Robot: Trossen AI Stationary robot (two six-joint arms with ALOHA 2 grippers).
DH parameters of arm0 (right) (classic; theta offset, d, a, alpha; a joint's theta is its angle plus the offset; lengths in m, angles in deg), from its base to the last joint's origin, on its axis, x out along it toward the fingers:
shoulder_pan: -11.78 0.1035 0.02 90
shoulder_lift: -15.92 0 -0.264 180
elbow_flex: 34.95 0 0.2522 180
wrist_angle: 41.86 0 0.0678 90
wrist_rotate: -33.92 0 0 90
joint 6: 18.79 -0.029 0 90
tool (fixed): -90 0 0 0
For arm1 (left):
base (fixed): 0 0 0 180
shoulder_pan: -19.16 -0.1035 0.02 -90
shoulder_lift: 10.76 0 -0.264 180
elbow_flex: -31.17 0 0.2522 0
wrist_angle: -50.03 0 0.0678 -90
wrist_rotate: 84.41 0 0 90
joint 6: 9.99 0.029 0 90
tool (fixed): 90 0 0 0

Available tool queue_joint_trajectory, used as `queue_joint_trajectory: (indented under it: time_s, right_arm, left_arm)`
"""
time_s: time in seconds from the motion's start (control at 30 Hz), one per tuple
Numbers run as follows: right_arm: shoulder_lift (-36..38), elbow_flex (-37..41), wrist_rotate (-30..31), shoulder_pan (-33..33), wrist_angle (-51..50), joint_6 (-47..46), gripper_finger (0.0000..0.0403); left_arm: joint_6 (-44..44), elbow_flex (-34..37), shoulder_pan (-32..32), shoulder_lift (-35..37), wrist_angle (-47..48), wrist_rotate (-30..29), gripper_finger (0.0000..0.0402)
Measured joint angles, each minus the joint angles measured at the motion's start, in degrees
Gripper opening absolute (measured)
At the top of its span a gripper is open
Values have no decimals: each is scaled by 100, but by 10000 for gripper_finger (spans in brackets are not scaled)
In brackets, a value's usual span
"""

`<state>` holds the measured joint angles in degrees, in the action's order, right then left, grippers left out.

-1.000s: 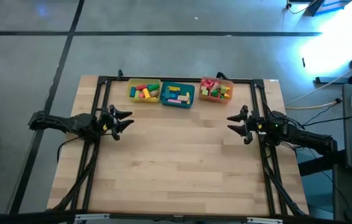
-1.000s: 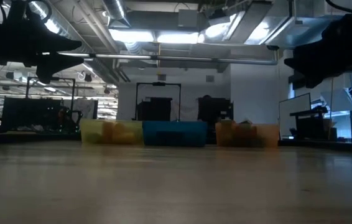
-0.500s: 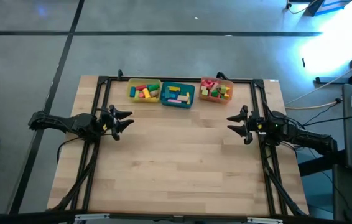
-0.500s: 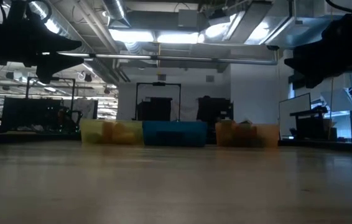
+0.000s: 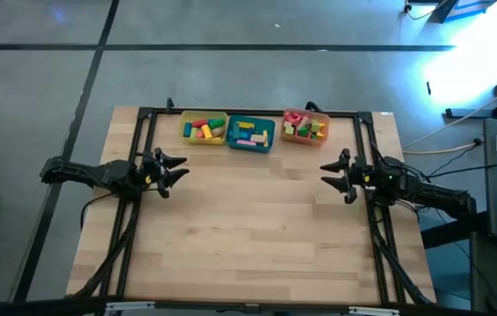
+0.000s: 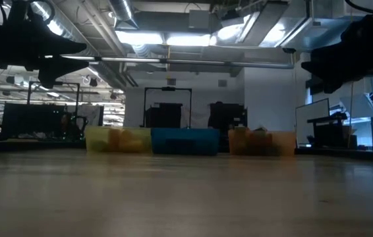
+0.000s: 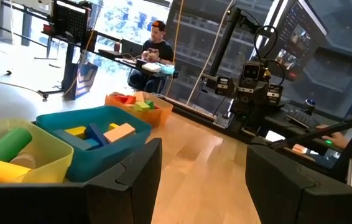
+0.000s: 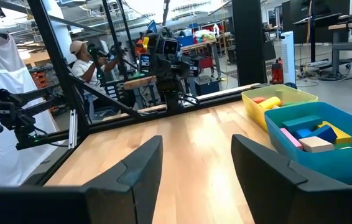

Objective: Sort blocks by size
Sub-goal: Return to Home Position

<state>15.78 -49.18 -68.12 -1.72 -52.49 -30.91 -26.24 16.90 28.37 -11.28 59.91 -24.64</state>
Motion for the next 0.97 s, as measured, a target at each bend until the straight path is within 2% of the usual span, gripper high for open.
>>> queue_joint_trajectory:
  time_s: [0.97]
  right_arm:
    - [0, 0, 0, 0, -2, 0, 193]
  left_arm:
    - [30, 0, 2, -1, 1, -1, 198]
